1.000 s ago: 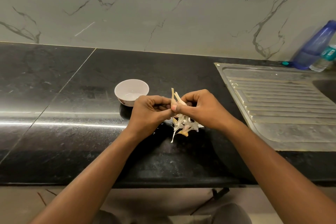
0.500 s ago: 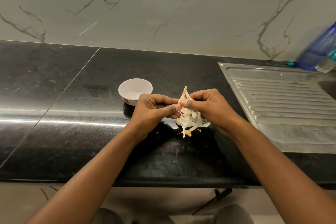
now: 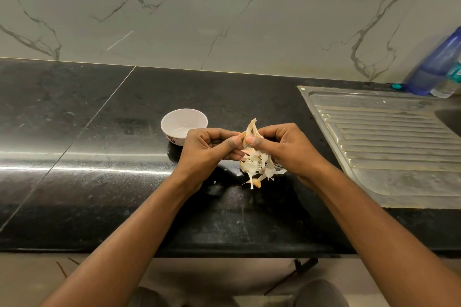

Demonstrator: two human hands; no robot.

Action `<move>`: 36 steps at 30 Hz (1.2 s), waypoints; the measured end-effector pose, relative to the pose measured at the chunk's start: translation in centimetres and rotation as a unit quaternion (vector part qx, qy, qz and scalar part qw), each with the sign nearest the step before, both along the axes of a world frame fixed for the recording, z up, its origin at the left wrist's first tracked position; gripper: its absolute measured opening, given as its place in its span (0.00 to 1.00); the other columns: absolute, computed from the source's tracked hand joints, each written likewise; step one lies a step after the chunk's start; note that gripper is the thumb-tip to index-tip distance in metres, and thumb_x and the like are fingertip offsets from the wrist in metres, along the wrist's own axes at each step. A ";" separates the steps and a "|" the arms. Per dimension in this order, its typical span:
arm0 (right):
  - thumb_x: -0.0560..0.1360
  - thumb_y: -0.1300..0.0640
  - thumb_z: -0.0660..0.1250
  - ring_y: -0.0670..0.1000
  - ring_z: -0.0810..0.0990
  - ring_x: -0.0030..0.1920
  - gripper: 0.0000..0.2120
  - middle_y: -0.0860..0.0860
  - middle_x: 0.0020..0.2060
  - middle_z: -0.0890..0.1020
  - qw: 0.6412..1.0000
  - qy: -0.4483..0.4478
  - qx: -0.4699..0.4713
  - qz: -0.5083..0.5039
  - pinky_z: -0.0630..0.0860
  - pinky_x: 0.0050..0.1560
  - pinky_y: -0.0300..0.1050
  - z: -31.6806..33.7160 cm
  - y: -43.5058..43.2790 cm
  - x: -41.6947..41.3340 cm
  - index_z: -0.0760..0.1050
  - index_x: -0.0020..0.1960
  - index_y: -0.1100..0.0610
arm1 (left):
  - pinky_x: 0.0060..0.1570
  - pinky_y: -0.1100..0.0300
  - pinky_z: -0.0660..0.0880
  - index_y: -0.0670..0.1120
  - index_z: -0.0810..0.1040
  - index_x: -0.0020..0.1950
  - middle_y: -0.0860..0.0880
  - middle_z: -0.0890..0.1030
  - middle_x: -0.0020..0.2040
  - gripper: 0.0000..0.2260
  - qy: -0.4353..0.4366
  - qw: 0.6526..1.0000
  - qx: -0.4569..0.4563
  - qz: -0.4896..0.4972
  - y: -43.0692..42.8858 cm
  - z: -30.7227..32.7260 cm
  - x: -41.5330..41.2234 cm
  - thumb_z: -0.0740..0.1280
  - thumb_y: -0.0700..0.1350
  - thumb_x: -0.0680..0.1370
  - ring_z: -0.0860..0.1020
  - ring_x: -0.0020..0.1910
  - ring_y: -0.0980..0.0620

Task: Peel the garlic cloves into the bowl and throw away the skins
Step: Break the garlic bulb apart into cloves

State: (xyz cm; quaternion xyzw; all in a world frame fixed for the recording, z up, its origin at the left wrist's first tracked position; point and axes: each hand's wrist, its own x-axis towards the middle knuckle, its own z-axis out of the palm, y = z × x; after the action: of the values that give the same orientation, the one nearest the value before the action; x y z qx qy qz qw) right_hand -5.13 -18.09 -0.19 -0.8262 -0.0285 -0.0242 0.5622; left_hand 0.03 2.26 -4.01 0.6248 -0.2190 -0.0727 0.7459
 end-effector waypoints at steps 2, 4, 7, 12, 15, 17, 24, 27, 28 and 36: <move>0.81 0.51 0.75 0.65 0.87 0.53 0.06 0.55 0.47 0.90 1.000 0.011 0.004 -0.010 0.81 0.60 0.69 0.1 -0.3 -0.1 0.89 0.54 0.51 | 0.45 0.58 0.85 0.35 0.85 0.56 0.36 0.87 0.43 0.07 0.000 1.000 0.000 0.016 0.1 0.0 0.0 0.73 0.35 0.79 0.87 0.40 0.45; 0.80 0.51 0.75 0.63 0.87 0.52 0.06 0.54 0.46 0.90 0.999 0.024 0.004 -0.023 0.82 0.60 0.67 0.2 -0.7 -0.2 0.89 0.52 0.52 | 0.45 0.56 0.85 0.36 0.86 0.55 0.36 0.87 0.42 0.06 -0.004 0.999 0.007 0.039 0.2 0.0 0.2 0.74 0.35 0.78 0.86 0.39 0.44; 0.79 0.49 0.76 0.60 0.87 0.46 0.06 0.56 0.44 0.89 0.999 0.031 -0.018 -0.033 0.83 0.51 0.61 0.3 -1.3 -0.3 0.90 0.50 0.51 | 0.42 0.53 0.85 0.38 0.87 0.52 0.38 0.87 0.41 0.05 -0.014 0.997 0.021 0.073 0.2 -0.1 0.4 0.76 0.36 0.77 0.85 0.38 0.43; 0.77 0.50 0.78 0.43 0.85 0.38 0.07 0.50 0.41 0.89 0.998 0.045 -0.035 -0.038 0.77 0.38 0.34 0.6 -1.5 -0.6 0.89 0.52 0.53 | 0.38 0.57 0.83 0.38 0.87 0.51 0.41 0.87 0.40 0.06 -0.029 0.995 0.056 0.074 0.2 -0.3 0.2 0.79 0.37 0.75 0.83 0.35 0.48; 0.74 0.52 0.81 0.43 0.80 0.34 0.10 0.52 0.37 0.84 0.998 0.040 -0.006 -0.043 0.74 0.35 0.31 0.5 -1.4 -0.6 0.88 0.54 0.51 | 0.39 0.57 0.83 0.39 0.87 0.52 0.41 0.87 0.41 0.07 -0.027 0.995 0.061 0.071 0.2 -0.3 0.2 0.78 0.37 0.76 0.83 0.37 0.48; 0.72 0.51 0.83 0.47 0.81 0.37 0.13 0.58 0.38 0.83 0.998 0.034 0.000 -0.051 0.76 0.36 0.35 0.4 -1.4 -0.6 0.88 0.55 0.51 | 0.40 0.56 0.84 0.40 0.87 0.53 0.40 0.87 0.42 0.06 -0.028 0.995 0.064 0.066 0.2 -0.4 0.2 0.78 0.36 0.76 0.84 0.39 0.47; 0.73 0.59 0.82 0.56 0.87 0.45 0.13 0.57 0.47 0.89 0.998 0.035 0.035 -0.025 0.85 0.48 0.48 0.6 -1.7 -0.5 0.85 0.55 0.59 | 0.49 0.53 0.85 0.40 0.87 0.55 0.43 0.88 0.47 0.07 -0.043 0.997 0.062 -0.001 0.2 0.0 -0.4 0.77 0.40 0.78 0.87 0.47 0.42; 0.75 0.62 0.79 0.57 0.89 0.50 0.11 0.56 0.49 0.90 0.999 0.033 0.034 -0.004 0.85 0.53 0.50 0.7 -1.6 -0.5 0.86 0.56 0.60 | 0.56 0.51 0.85 0.41 0.87 0.58 0.45 0.89 0.51 0.10 -0.052 0.995 0.072 -0.035 0.2 0.2 -0.6 0.77 0.40 0.78 0.88 0.52 0.43; 0.75 0.63 0.79 0.57 0.89 0.51 0.11 0.55 0.49 0.90 0.999 0.030 0.033 0.001 0.86 0.54 0.51 0.8 -1.5 -0.5 0.85 0.57 0.59 | 0.57 0.50 0.84 0.41 0.86 0.59 0.45 0.89 0.52 0.11 -0.054 0.995 0.075 -0.042 0.2 0.2 -0.6 0.77 0.41 0.77 0.88 0.53 0.44; 0.73 0.63 0.81 0.54 0.90 0.52 0.11 0.53 0.49 0.90 1.000 0.005 0.019 -0.015 0.86 0.59 0.55 0.8 -0.9 -0.4 0.87 0.55 0.59 | 0.57 0.48 0.84 0.40 0.86 0.60 0.44 0.89 0.52 0.11 -0.049 0.996 0.065 -0.041 0.3 0.2 -0.5 0.76 0.38 0.78 0.88 0.52 0.43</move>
State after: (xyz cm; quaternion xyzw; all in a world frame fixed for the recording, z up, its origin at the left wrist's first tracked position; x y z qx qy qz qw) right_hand -5.52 -19.00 0.63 -0.8160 -0.0129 -0.0290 0.5772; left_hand -0.49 2.55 -3.83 0.6651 -0.2760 -0.0864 0.6885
